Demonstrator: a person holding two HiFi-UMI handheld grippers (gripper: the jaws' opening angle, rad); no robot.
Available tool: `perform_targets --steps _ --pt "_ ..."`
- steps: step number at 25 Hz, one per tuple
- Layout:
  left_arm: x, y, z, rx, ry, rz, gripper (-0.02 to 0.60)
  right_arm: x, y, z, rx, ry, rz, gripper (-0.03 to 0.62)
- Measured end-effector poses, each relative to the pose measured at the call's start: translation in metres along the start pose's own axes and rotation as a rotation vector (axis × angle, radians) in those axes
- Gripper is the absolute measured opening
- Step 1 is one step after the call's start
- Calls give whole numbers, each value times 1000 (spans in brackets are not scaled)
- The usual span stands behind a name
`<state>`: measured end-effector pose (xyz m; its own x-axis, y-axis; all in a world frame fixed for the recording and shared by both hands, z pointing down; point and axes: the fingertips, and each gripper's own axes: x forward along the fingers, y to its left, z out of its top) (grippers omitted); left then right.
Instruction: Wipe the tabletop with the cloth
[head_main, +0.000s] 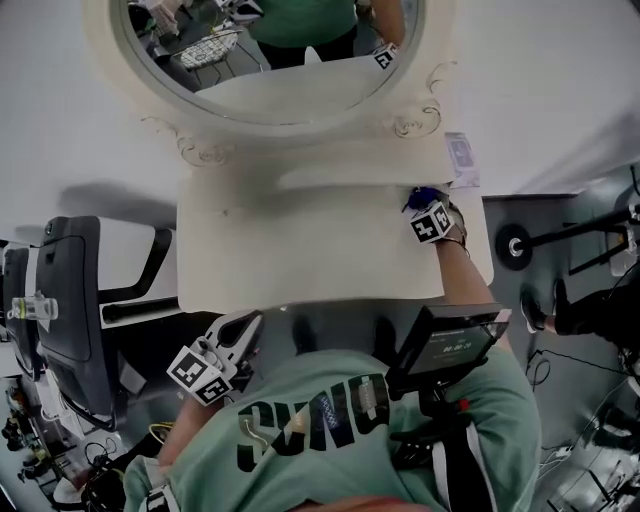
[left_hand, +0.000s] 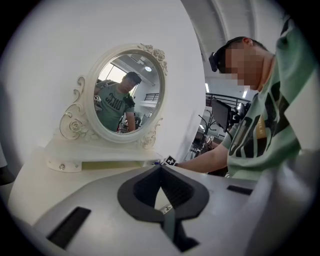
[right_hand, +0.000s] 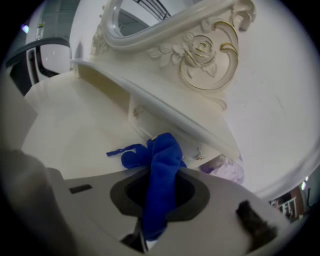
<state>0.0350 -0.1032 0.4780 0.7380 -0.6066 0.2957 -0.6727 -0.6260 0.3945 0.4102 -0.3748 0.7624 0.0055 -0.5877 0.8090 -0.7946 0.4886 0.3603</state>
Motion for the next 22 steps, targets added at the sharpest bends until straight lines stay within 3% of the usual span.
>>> perform_targets --steps 2,5,8,11,17,22 --pt "5 -3 1 4 -3 -19 5 -22 22 -17 -82 0 24 60" --pt "13 -9 5 17 -15 -54 5 -75 80 -74 -138 -12 102 60" --pt "23 -16 9 29 -25 -87 3 -131 135 -135 -132 -4 181 60" --pt "31 -22 11 29 -26 -108 3 -154 154 -158 -89 -7 194 60" --pt "37 -37 10 31 -23 -120 5 -150 136 -149 2 -39 244 60" --pt "24 -30 2 14 -7 -70 4 -83 23 -80 176 -113 88 60"
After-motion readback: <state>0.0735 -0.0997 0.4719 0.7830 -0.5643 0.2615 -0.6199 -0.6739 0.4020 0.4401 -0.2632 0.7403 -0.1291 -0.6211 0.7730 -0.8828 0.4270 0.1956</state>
